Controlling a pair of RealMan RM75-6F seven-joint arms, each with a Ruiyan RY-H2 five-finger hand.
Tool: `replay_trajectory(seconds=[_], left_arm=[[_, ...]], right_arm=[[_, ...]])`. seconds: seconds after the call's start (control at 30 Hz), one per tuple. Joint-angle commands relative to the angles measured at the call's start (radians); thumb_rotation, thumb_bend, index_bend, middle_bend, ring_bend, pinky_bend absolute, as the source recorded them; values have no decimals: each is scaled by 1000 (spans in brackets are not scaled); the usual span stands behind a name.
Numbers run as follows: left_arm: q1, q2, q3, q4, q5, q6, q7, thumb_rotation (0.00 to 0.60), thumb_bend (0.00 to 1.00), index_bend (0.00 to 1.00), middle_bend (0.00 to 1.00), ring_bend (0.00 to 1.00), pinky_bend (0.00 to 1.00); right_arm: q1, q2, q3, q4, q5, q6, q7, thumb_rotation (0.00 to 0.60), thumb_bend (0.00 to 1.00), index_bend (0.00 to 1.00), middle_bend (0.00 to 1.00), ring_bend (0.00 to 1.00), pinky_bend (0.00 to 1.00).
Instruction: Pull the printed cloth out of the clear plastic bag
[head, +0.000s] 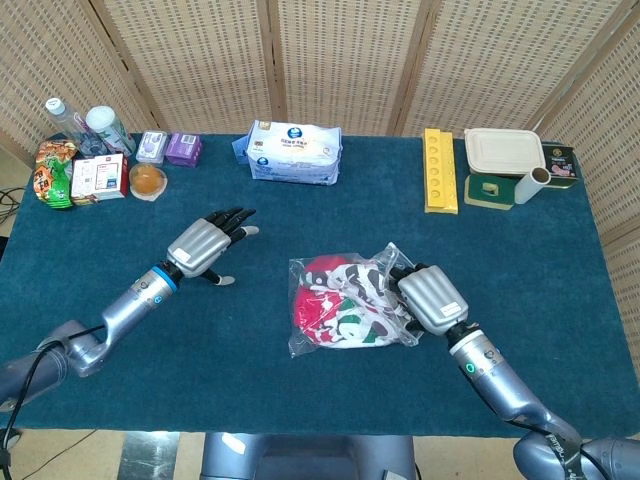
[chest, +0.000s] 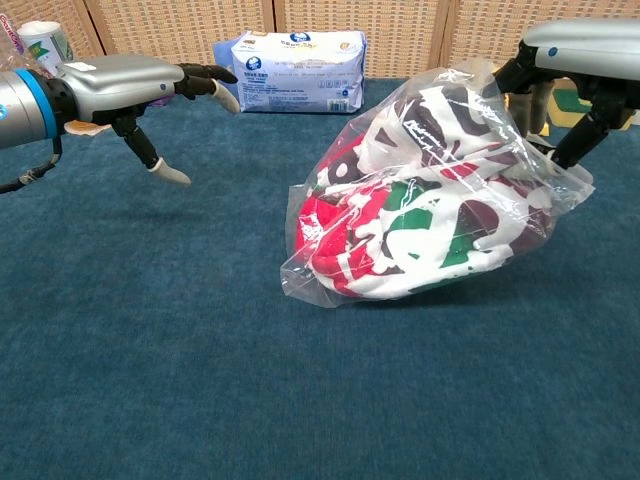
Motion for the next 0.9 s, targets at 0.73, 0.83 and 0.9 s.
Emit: replay_trajectory(seconds=[0.73, 0.83, 0.9], left_arm=[[-225, -249, -112, 181, -64, -340, 3, 600, 151, 216, 15, 0, 138], [-246, -274, -121, 208, -69, -362, -1, 600, 182, 228, 15, 0, 138], [-262, -288, -127, 223, -75, -384, -8, 600, 200, 238, 15, 0, 138]], right_arm=[[-7, 11, -9, 27, -27, -21, 56, 600, 366, 661, 394, 478, 408], [-10, 13, -10, 35, -30, -24, 70, 600, 366, 661, 394, 477, 405], [-12, 15, -11, 42, -33, -26, 82, 600, 366, 661, 394, 477, 404]])
